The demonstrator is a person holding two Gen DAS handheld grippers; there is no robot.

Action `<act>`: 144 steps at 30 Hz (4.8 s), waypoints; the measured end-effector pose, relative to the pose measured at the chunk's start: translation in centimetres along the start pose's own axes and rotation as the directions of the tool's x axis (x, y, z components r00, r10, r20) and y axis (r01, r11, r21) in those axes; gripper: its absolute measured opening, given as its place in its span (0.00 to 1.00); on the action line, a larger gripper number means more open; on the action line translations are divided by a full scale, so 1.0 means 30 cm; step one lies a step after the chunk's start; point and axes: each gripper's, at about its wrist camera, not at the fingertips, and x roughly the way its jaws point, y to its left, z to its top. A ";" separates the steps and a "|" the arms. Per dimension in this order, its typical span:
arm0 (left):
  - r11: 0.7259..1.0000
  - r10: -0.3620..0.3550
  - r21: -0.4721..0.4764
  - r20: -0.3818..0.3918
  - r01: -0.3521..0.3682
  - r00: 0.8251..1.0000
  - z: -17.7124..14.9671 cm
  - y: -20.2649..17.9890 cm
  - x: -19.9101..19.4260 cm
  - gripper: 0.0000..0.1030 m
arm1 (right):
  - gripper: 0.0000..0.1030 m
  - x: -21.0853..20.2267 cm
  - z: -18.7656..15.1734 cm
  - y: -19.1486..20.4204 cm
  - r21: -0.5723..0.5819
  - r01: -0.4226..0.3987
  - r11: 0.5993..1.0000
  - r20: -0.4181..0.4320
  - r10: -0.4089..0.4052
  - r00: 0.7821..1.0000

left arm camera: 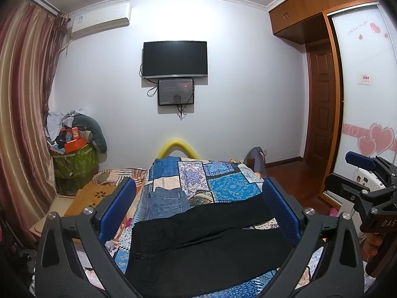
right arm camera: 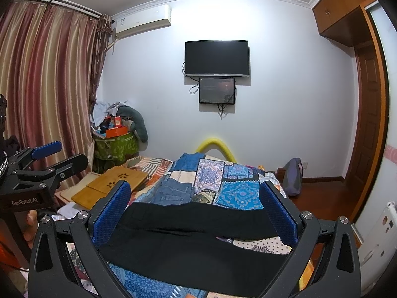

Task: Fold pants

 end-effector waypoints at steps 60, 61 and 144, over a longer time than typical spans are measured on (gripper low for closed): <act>0.969 0.167 -0.040 -0.615 -0.242 0.771 -0.532 0.724 1.279 0.80 | 1.00 1.003 -0.329 -0.344 0.067 -0.038 0.997 -0.493 0.066 0.868; 0.968 0.164 -0.044 -0.627 -0.245 0.761 -0.549 0.738 1.295 0.79 | 1.00 1.034 -0.341 -0.351 0.063 -0.042 0.997 -0.503 0.068 0.862; 0.997 0.055 -0.015 -0.612 -0.081 0.789 -0.845 0.743 0.637 0.10 | 0.05 0.575 -0.580 -0.090 0.252 -0.263 0.931 -0.511 0.359 0.781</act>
